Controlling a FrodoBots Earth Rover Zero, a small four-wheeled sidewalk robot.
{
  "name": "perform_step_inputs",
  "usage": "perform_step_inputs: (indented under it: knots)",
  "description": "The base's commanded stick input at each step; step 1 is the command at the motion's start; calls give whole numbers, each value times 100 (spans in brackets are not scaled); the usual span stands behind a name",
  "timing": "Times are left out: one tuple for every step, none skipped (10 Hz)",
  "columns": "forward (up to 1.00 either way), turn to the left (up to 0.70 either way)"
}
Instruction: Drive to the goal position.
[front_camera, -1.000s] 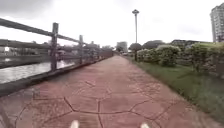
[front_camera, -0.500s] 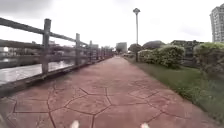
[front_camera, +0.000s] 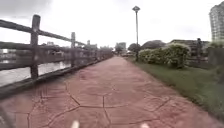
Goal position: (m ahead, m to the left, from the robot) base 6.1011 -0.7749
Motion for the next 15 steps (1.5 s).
perform_step_inputs:
  knots:
    - [70,0]
    - [70,0]
    - [70,0]
    - [70,0]
    - [70,0]
    - [70,0]
    - [70,0]
    - [70,0]
    - [70,0]
    - [70,0]
    - [70,0]
    - [70,0]
    - [70,0]
    - [70,0]
    - [70,0]
